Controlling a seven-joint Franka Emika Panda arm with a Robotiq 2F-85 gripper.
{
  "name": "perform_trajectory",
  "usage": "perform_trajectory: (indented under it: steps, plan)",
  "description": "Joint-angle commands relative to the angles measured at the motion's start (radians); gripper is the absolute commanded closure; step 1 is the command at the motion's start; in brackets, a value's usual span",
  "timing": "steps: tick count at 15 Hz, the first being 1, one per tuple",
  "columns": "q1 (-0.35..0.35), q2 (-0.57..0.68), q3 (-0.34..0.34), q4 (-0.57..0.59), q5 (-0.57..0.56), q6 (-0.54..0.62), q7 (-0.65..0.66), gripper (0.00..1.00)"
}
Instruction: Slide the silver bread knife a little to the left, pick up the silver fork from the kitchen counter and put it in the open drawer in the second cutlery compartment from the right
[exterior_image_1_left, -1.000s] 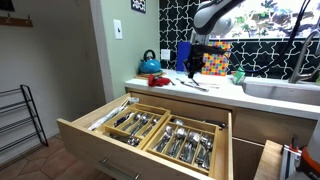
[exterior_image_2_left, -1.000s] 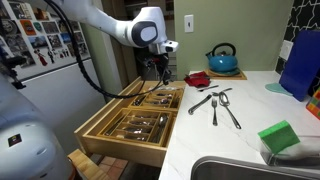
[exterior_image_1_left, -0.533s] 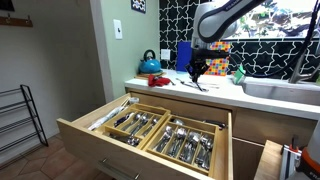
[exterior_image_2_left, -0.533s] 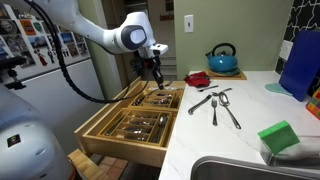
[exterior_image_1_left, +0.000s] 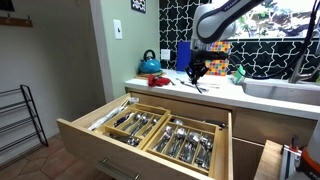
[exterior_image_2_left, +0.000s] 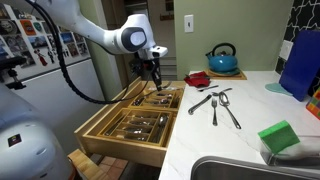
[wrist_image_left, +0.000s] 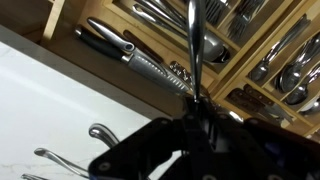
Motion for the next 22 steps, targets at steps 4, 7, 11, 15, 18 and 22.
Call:
perform_trajectory:
  steps: [4,7,11,15,18,22]
  plan:
    - [0.05,0.064,0.039,-0.067,0.089,-0.068,0.178,0.97]
    - [0.057,0.105,0.037,-0.118,0.092,-0.044,0.297,0.97]
    - [0.076,0.165,0.032,-0.16,0.125,-0.024,0.4,0.97]
    - [0.118,0.229,0.049,-0.169,0.114,0.021,0.513,0.97]
    - [0.151,0.276,0.049,-0.164,0.116,0.063,0.551,0.97]
    - [0.163,0.277,0.036,-0.158,0.105,0.048,0.539,0.89]
